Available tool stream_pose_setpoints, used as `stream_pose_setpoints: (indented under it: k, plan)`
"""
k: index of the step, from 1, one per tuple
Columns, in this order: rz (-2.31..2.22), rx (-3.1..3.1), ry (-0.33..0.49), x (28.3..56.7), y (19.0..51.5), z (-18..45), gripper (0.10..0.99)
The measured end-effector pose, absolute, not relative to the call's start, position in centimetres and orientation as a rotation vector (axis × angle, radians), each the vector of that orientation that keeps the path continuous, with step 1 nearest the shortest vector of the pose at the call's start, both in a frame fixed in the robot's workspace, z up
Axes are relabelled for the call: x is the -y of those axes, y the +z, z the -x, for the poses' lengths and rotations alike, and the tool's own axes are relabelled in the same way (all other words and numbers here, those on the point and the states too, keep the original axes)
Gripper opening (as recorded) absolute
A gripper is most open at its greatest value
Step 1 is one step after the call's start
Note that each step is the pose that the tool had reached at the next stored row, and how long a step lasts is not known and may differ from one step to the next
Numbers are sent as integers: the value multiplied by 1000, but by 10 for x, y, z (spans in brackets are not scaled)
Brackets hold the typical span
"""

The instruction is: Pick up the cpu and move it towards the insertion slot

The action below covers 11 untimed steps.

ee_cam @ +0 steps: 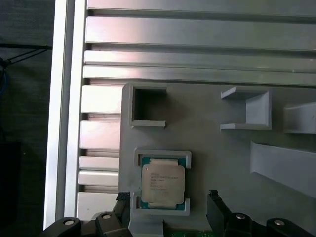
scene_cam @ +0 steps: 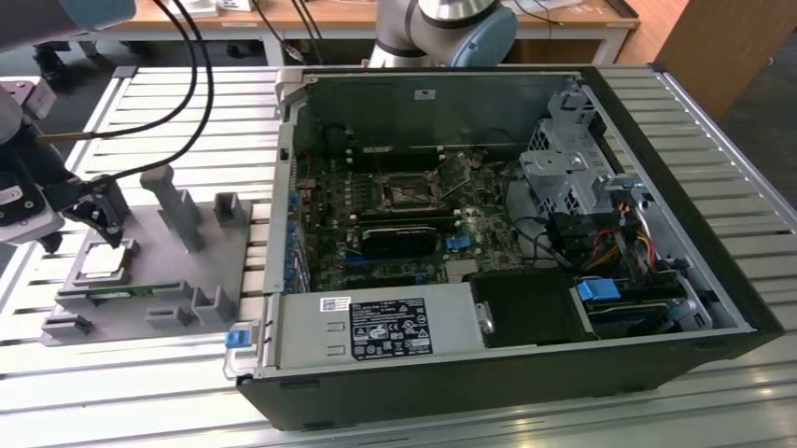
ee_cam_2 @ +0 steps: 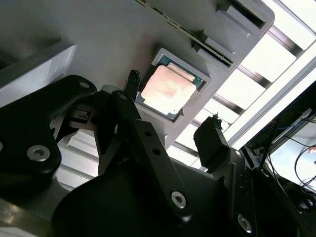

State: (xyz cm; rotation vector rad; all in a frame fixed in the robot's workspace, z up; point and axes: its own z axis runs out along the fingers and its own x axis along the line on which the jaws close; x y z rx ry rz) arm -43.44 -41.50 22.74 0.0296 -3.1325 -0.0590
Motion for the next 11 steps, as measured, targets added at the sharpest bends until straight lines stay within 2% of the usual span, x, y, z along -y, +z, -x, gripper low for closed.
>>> stream_pose_setpoints:
  k: [11]
  plan:
    - [-30, 3132, -70, 416, 214, 434, 718]
